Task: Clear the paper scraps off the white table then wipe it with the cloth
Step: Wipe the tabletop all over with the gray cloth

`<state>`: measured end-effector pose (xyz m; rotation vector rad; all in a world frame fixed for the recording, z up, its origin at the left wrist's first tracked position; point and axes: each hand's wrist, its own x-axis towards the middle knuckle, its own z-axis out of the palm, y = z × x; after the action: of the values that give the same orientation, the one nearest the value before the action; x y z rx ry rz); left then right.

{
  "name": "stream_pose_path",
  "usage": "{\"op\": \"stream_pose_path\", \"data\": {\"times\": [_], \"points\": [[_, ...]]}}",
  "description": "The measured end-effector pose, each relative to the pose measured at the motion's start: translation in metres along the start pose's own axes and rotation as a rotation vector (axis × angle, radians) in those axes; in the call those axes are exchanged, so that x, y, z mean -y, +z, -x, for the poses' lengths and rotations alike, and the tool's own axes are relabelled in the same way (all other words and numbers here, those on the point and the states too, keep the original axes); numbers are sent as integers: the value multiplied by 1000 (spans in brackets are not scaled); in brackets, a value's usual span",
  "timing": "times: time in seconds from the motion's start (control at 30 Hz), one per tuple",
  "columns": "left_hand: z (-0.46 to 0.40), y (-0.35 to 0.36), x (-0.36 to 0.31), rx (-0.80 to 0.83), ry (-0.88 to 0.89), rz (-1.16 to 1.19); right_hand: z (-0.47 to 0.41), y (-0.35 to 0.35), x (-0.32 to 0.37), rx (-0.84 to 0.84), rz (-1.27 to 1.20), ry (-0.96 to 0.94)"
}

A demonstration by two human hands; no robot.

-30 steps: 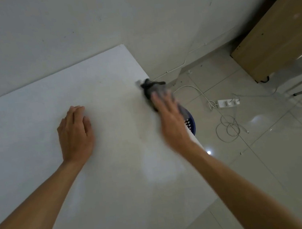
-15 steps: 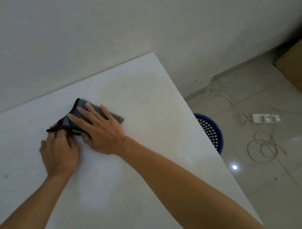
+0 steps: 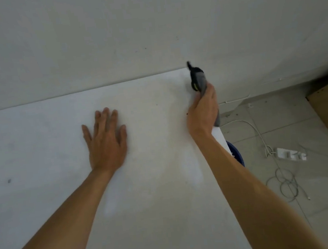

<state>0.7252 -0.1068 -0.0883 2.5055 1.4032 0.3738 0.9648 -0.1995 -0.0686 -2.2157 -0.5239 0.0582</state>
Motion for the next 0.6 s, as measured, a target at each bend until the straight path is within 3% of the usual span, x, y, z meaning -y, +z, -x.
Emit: {"op": "stream_pose_path", "data": {"times": [0.07, 0.2, 0.3, 0.37, 0.5, 0.6], "points": [[1, 3, 1, -20, -5, -11, 22, 7, 22, 85, -89, -195], [-1, 2, 7, -34, 31, -51, 68, 65, 73, 626, -42, -708], [-2, 3, 7, -90, 50, -33, 51, 96, 73, 716, 131, -908], [-2, 4, 6, -97, 36, 3, 15, 93, 61, 612, 138, -902], [-3, 5, 4, -71, 69, 78, -56, 50, 19, 398, 108, -713], [-3, 5, 2, -46, 150, 92, -76, 12, -5, 271, 107, -361]]}}
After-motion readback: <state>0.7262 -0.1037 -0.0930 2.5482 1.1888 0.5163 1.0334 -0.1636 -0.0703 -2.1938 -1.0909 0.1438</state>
